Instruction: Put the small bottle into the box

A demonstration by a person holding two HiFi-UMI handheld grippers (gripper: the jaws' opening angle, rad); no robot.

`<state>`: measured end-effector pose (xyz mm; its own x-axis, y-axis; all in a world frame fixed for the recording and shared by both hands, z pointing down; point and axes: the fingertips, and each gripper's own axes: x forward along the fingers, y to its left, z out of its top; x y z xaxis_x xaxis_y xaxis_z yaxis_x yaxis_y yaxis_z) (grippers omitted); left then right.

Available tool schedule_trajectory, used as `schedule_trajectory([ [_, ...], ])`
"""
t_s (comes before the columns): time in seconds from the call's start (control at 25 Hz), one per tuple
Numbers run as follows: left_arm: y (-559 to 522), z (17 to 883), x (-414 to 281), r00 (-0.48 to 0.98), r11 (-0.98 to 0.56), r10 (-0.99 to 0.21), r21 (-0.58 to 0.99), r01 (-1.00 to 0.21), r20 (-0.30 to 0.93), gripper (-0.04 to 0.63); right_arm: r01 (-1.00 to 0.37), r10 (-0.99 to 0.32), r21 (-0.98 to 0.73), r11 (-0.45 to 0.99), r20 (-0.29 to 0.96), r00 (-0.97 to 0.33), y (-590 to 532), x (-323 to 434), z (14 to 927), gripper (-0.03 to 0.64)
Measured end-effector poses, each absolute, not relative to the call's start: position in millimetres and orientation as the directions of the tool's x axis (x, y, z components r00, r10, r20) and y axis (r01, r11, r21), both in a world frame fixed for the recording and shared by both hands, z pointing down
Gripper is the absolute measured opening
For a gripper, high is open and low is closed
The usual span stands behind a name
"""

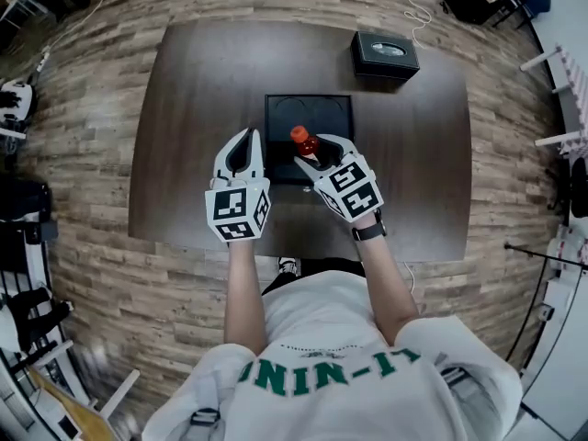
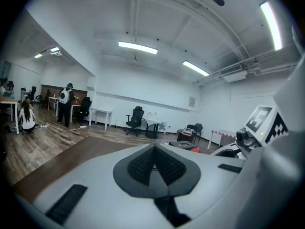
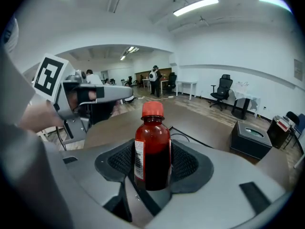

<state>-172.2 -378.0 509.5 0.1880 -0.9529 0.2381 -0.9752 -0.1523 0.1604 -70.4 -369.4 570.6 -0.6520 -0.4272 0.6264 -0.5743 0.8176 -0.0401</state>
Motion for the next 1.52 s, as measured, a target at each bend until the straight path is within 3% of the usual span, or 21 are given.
schedule_trajectory([
  [0.36,-400,534,-171,0.214,-0.182,-0.942,0.143,-0.973,0.259,0.006,-0.305,-0.187,0.013,0.952,0.814,-0.549,-356,-73,664,0.235],
  [0.8,-399,556,-162,0.227,-0.189,-0.927,0.152,-0.970,0.299,0.006,-0.036,-0.065,0.056,0.998,0.932,-0.357,-355,-55,743,0.235],
  [1.2,-393,562,-166,0.210,-0.170,-0.925,0.150,-0.974,0.317,0.006,0.026,-0.036,0.045,0.999,0.958,-0.283,-356,-44,769,0.235],
  [1.52,-388,561,-170,0.198,-0.155,-0.926,0.153,-0.976,0.322,0.006,-0.029,-0.020,0.010,1.000,0.937,-0.348,-359,-46,773,0.236],
])
